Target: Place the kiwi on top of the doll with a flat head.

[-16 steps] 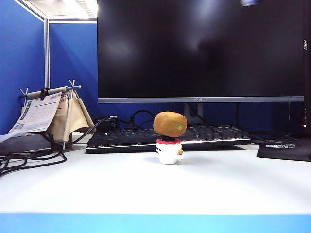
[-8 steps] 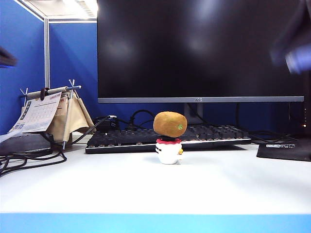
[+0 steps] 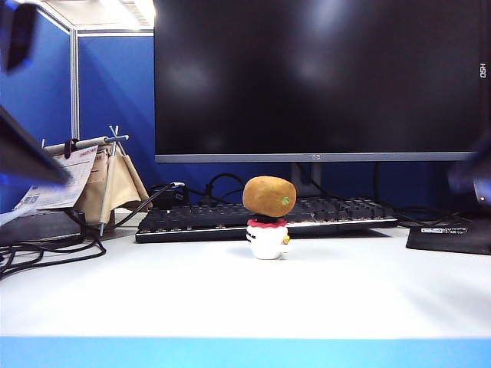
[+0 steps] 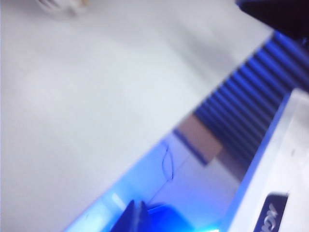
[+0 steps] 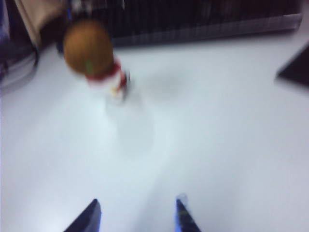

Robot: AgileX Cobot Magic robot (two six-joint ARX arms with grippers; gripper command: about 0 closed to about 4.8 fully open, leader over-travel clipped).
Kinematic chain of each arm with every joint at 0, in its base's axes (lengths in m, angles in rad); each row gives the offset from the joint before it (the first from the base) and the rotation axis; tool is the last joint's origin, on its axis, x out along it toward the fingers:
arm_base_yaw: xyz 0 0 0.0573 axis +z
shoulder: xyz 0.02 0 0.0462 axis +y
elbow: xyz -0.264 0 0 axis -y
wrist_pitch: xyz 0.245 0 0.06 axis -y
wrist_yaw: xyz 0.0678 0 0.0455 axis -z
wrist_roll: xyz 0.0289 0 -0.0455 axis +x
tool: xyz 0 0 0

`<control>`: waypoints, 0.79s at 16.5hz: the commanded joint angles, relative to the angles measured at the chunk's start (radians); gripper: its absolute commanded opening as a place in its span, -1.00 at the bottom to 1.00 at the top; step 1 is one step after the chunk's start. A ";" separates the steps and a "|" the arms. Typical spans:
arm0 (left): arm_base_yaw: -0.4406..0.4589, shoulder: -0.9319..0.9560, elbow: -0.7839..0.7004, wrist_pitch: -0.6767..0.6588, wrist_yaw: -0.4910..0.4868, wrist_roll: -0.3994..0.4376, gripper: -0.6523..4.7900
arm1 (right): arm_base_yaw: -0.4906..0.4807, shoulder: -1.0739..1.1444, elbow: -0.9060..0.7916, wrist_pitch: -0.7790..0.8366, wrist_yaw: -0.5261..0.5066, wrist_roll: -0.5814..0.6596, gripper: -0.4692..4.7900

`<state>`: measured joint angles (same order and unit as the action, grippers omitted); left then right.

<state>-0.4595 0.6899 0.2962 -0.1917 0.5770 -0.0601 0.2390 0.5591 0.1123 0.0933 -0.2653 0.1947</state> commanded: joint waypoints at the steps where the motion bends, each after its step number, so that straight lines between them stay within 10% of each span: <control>1: -0.084 0.027 0.002 0.053 -0.151 0.003 -0.78 | 0.001 -0.002 -0.057 0.019 -0.006 0.004 -0.07; 4: -0.190 0.032 -0.029 0.179 -0.378 -0.001 -0.78 | 0.001 -0.002 -0.107 0.013 0.010 -0.011 -0.07; 10: -0.206 0.031 -0.184 0.299 -0.465 -0.053 -0.78 | 0.001 -0.002 -0.107 0.003 0.127 -0.034 -0.09; 13: -0.206 0.031 -0.217 0.314 -0.495 -0.071 -0.78 | 0.001 -0.002 -0.107 -0.031 0.057 -0.033 -0.84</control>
<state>-0.6647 0.7212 0.0822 0.0982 0.0856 -0.1284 0.2390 0.5591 0.0082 0.0669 -0.1806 0.1627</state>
